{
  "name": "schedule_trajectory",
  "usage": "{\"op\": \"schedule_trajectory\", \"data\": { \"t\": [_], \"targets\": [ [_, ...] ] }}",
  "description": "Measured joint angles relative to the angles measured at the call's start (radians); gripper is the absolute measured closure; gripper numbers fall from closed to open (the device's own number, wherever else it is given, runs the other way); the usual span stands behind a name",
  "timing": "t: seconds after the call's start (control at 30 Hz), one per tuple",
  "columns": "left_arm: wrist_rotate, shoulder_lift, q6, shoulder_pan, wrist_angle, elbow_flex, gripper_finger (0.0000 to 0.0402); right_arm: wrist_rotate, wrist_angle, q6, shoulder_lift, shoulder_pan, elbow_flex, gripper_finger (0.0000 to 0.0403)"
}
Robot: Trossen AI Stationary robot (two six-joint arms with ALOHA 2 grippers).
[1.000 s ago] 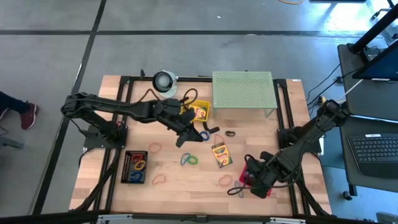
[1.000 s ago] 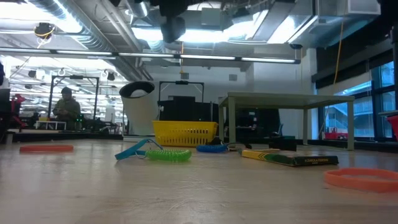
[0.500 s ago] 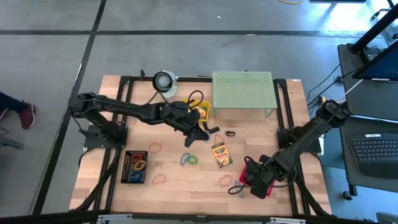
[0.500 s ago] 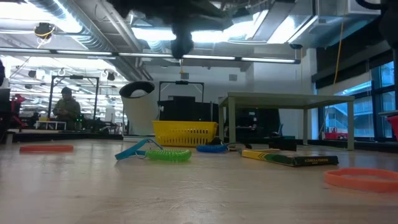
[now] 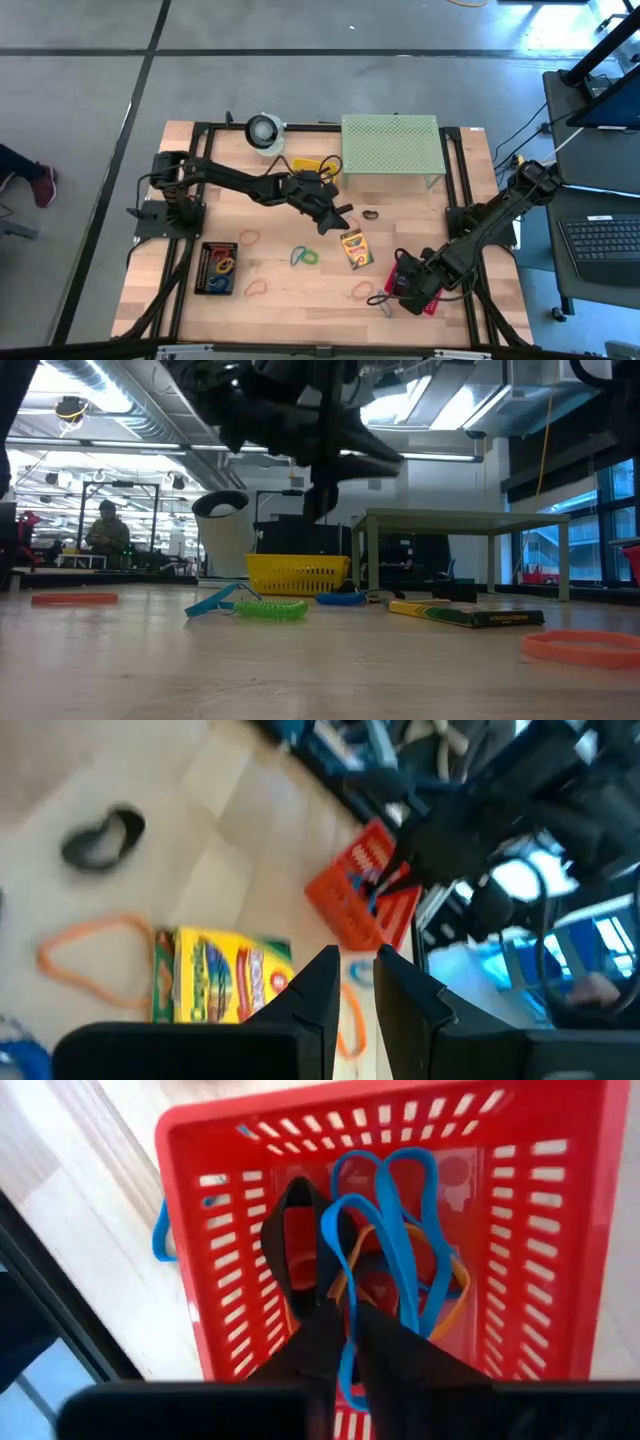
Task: Pick & Place Office Desk Supplies
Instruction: Put the blue rubber band into the red bin
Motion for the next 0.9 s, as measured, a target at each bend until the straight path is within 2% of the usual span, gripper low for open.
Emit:
{"op": "schedule_trajectory", "data": {
  "t": [0.2,0.33,0.43,0.6,0.77,0.9],
  "targets": [
    [0.001,0.036,0.053,-0.004,0.001,0.000,0.0319,-0.043,0.008,0.047,-0.013,0.000,0.000,0.0278],
    [-0.005,0.038,0.108,-0.010,-0.034,0.000,0.0289,-0.033,0.010,0.073,-0.050,0.000,0.000,0.0219],
    [-0.030,0.038,0.187,-0.015,-0.109,0.000,0.0271,0.001,0.006,0.084,-0.087,0.000,0.002,0.0193],
    [-0.058,0.039,0.308,-0.018,-0.230,0.024,0.0255,0.119,-0.004,0.118,-0.148,0.001,0.025,0.0183],
    [-0.117,0.039,0.434,-0.040,-0.397,0.130,0.0254,0.233,0.001,0.126,-0.192,-0.003,0.062,0.0198],
    [-0.135,0.039,0.496,-0.051,-0.480,0.197,0.0254,0.285,0.004,0.047,-0.189,-0.032,0.102,0.0215]
  ]
}}
